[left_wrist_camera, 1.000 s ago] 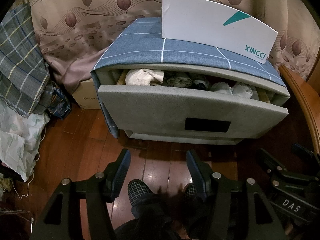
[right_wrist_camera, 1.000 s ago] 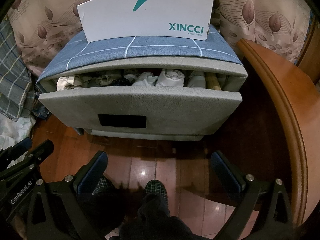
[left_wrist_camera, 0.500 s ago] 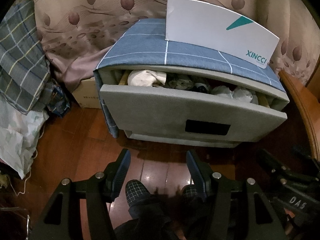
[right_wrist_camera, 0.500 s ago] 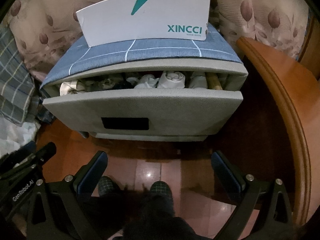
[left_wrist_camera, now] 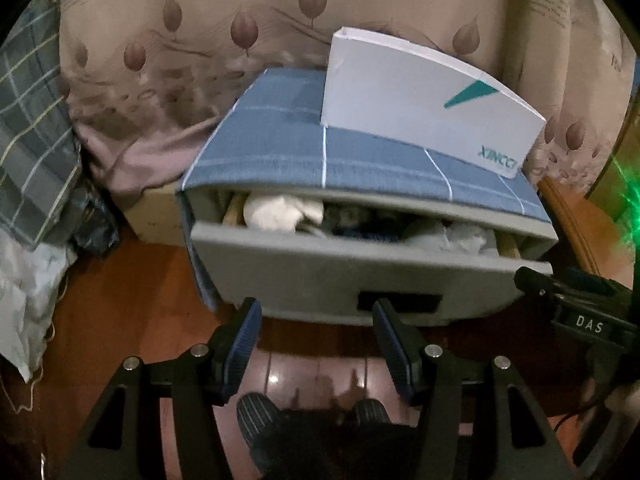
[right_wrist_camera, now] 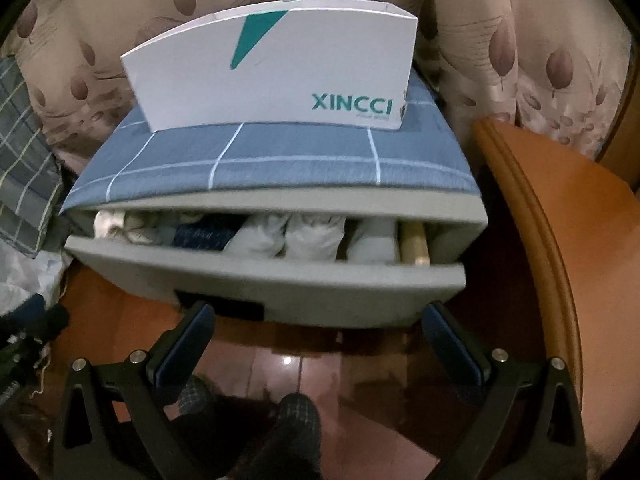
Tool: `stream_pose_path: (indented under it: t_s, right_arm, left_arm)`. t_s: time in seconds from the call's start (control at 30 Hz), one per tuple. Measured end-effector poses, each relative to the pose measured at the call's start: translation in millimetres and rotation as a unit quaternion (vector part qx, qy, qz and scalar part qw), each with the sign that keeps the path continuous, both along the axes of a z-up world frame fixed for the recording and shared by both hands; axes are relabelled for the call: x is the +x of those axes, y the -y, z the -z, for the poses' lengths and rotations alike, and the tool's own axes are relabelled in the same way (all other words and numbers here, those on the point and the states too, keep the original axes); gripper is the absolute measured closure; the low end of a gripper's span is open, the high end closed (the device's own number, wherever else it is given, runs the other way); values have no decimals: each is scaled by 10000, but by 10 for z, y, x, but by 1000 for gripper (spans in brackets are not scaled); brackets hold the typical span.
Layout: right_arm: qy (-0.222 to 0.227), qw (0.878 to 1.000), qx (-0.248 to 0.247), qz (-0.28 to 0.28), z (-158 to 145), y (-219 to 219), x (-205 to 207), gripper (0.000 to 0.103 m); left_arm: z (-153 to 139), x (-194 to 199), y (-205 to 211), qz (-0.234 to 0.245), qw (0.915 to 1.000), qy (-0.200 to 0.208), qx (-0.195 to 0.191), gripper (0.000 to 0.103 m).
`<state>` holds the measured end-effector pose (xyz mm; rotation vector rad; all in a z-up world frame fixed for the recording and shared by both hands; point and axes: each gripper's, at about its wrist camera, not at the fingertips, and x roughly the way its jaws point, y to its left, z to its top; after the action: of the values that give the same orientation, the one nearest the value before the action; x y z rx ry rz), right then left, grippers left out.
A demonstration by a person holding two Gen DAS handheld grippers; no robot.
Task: Take underwear out of drawer
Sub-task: 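Move both tools forward over the open drawer of rolled clothes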
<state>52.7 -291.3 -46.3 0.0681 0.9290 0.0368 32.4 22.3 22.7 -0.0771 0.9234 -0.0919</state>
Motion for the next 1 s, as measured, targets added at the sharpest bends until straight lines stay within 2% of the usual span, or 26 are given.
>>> stream_pose_path:
  t_s: [0.17,0.37,0.53,0.63,0.7,0.9,1.0]
  right_arm:
    - [-8,9999,-133,0,70,23,250,1]
    - [4,9999,-115,80,170,56,443,1]
    - [-20,9999,-149,48,256,36,554,1]
    - [-77,9999,-128,62,320,48,612,1]
    - [-120,9999,-98,75,361,71,636,1]
    - [-211,9997,-78,36,426,74,749,1]
    - [-267,9996,-96,-34,452,22,787,1]
  left_arm:
    - [29,280,-91,-64,9999,45,-93,44]
    - [208,627,-101,-30,9999,-116,-93,44]
    - [313,825,-29,106,9998,-115,128,44]
    - [399,943,-8,147,9994,-271,131,44]
    - [401,982,35,197,9992,-193,277,44]
    - [492,1108,117,267,9980,-285,490,43]
    - [532,1146,135,293,9978,-312,504,41]
